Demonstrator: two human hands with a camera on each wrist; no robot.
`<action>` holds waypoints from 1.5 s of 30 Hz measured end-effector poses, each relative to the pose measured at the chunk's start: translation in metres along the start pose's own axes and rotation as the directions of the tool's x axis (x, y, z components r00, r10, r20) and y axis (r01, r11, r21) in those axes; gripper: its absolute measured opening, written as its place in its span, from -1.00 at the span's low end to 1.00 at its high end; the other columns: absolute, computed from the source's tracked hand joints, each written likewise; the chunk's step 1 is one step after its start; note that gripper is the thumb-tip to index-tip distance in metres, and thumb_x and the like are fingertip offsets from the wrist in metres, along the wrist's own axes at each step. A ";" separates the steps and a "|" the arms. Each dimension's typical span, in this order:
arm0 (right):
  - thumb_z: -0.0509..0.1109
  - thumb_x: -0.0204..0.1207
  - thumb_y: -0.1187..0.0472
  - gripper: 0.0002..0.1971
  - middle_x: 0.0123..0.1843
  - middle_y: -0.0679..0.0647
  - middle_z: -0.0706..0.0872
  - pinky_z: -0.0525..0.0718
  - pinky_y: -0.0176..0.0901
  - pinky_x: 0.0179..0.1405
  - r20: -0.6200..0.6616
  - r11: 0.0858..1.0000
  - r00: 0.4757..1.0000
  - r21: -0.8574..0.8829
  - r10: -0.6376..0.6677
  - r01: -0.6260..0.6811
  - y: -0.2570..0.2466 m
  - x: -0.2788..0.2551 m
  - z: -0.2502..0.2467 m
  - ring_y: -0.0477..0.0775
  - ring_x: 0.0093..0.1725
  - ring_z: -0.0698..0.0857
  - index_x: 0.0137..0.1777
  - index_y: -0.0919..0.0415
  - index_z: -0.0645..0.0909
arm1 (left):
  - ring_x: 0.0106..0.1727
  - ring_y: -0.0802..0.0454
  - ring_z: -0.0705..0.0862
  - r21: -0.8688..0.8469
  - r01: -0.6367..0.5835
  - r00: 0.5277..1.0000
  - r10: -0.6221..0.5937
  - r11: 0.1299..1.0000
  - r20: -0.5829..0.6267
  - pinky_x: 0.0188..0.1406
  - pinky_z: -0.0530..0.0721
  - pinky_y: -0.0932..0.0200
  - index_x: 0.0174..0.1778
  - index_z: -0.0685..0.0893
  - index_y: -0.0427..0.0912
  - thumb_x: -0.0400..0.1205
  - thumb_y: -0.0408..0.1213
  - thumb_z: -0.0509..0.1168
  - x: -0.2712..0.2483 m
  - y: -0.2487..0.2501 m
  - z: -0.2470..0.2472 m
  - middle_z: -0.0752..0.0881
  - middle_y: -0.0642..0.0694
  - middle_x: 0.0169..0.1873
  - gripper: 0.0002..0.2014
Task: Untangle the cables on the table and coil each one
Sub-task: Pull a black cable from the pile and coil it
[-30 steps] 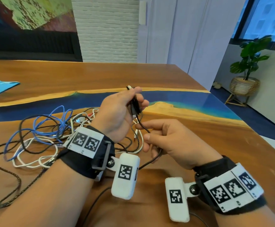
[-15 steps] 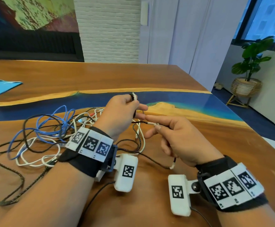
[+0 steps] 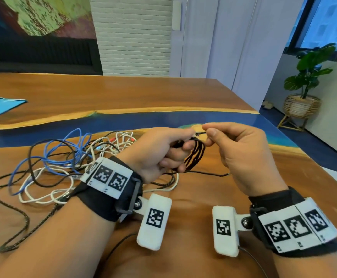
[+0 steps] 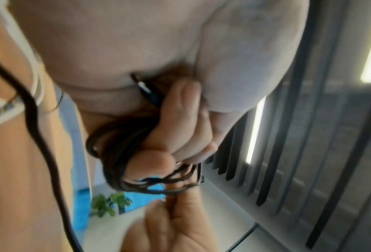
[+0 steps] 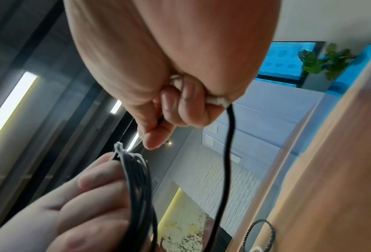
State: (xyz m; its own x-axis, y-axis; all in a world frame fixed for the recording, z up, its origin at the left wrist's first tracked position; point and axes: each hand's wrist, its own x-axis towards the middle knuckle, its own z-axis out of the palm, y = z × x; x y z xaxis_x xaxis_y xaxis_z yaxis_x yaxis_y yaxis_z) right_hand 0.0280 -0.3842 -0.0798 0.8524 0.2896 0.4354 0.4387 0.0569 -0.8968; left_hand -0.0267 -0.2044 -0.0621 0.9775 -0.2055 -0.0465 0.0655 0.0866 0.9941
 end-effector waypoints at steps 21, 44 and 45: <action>0.21 0.80 0.19 -0.66 -0.55 0.19 0.60 0.73 -0.11 -0.10 0.504 0.948 0.820 0.004 0.272 -0.318 0.009 -0.013 0.020 0.23 -0.34 0.77 0.05 0.44 0.72 | -0.11 -0.09 0.82 -0.060 -0.503 0.784 0.426 0.862 -0.451 -0.05 0.72 0.22 0.28 0.61 -0.32 0.87 -0.41 0.06 0.014 0.000 0.012 0.79 -0.06 -0.32 -0.77; 0.44 0.57 0.50 -0.78 -0.11 0.09 0.89 0.77 -0.19 -0.08 0.047 0.994 0.998 0.102 -0.039 0.035 0.015 0.004 -0.002 -0.02 -0.10 0.81 0.00 0.19 0.81 | -0.63 0.07 -0.05 -0.337 -0.010 1.000 0.018 0.941 0.021 -0.60 0.23 0.23 -0.51 0.46 -0.09 0.58 0.00 0.25 -0.002 0.007 0.005 0.08 0.09 -0.67 -0.62; 0.46 0.55 0.50 -0.79 -0.11 0.13 0.89 0.79 -0.16 -0.10 0.046 0.991 0.999 0.130 -0.019 0.012 0.016 0.004 0.002 0.02 -0.12 0.81 -0.03 0.20 0.83 | -0.63 0.07 -0.06 -0.360 -0.014 1.000 0.023 0.933 0.019 -0.61 0.23 0.23 -0.52 0.46 -0.09 0.57 0.00 0.26 -0.002 0.007 0.007 0.10 0.10 -0.69 -0.62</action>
State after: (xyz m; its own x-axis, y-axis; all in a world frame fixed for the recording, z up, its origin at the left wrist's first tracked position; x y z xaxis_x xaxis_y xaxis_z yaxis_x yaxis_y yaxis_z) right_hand 0.0379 -0.3807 -0.0927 0.8301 0.3321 0.4479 0.4088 0.1838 -0.8939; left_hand -0.0293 -0.2100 -0.0546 0.9749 -0.2215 -0.0221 0.1191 0.4350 0.8925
